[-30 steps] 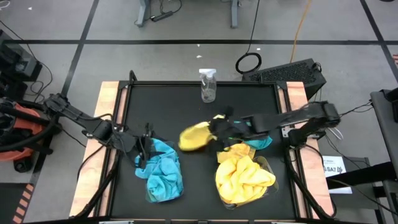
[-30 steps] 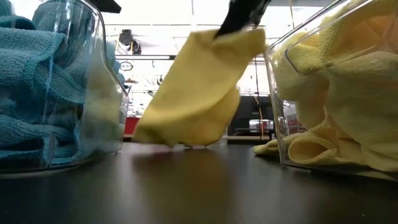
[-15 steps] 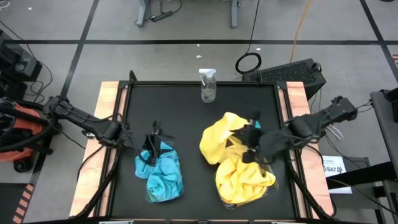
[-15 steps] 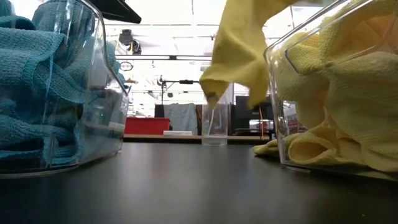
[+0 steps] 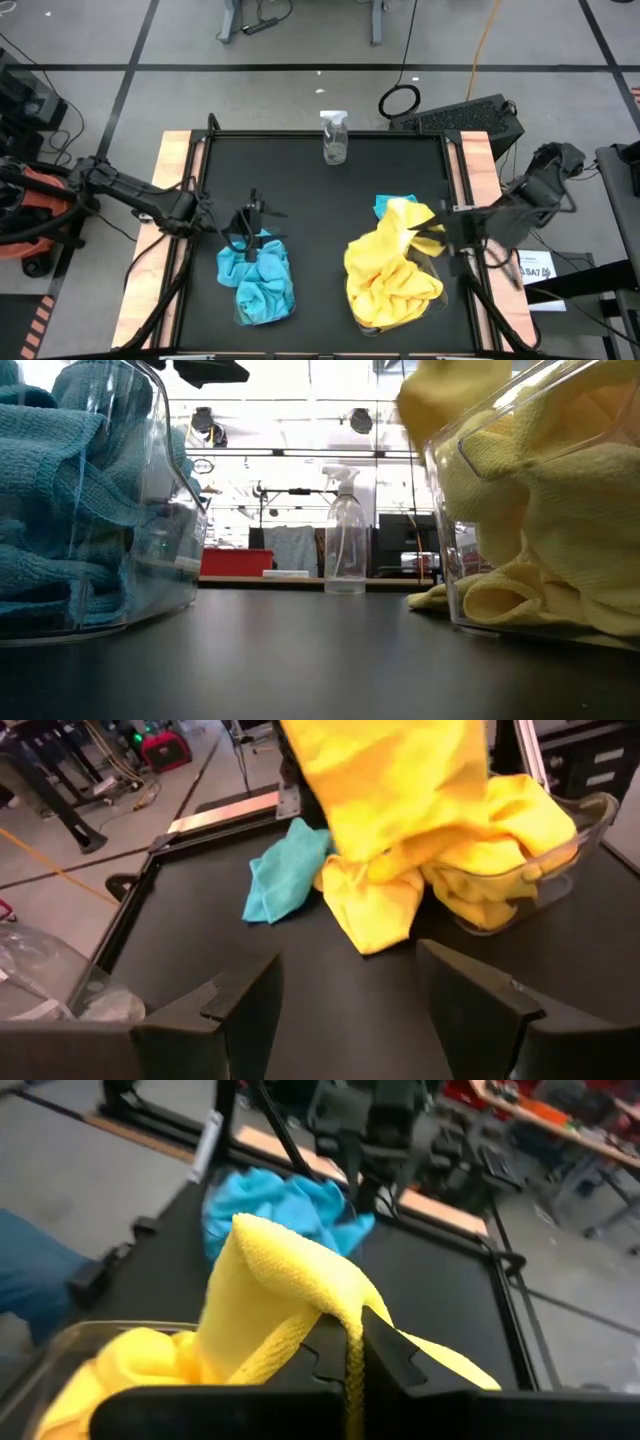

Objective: Sort microfiber towel by color & place in baskets
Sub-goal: Put the yellow microfiber towel into the right transparent bin

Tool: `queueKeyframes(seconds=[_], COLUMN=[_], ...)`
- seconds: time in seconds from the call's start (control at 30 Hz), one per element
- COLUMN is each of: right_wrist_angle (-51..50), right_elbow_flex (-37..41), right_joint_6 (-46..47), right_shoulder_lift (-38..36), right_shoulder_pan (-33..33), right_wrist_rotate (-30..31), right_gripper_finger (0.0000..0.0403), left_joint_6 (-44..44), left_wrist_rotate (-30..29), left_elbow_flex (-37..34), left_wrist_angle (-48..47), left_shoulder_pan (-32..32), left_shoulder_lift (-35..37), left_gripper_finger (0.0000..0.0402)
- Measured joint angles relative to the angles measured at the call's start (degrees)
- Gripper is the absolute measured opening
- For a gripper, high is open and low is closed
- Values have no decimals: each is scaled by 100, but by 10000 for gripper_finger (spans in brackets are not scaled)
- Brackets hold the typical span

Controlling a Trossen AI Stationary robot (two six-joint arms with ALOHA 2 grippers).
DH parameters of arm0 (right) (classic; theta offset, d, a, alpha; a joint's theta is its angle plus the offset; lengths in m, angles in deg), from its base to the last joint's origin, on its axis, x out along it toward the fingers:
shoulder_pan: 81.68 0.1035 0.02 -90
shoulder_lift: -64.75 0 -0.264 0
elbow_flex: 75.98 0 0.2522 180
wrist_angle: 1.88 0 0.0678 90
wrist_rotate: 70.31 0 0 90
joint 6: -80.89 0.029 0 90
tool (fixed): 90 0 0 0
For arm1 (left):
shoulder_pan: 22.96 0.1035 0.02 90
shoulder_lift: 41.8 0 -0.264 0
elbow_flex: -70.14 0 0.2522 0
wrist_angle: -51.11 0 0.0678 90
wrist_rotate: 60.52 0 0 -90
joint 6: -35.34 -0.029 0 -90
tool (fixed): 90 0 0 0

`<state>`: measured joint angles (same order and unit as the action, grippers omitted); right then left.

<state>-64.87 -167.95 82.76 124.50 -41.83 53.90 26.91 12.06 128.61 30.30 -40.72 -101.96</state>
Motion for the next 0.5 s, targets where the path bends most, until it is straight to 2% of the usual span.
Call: queueKeyframes(seconds=[0.27,0.5], right_wrist_angle=[-30,-486], right_elbow_flex=[0,17], right_joint_6=[-159,403], right_shoulder_lift=[-609,-869], right_shoulder_pan=[580,764], right_wrist_rotate=[-55,-1075], right_gripper_finger=[0,0], left_joint_6=[14,7], left_wrist_rotate=[344,508], left_elbow_flex=[0,0], left_wrist_angle=[216,490], left_shoulder_pan=[225,279], left_shoulder_lift=[-364,-662], left_gripper_finger=[233,233])
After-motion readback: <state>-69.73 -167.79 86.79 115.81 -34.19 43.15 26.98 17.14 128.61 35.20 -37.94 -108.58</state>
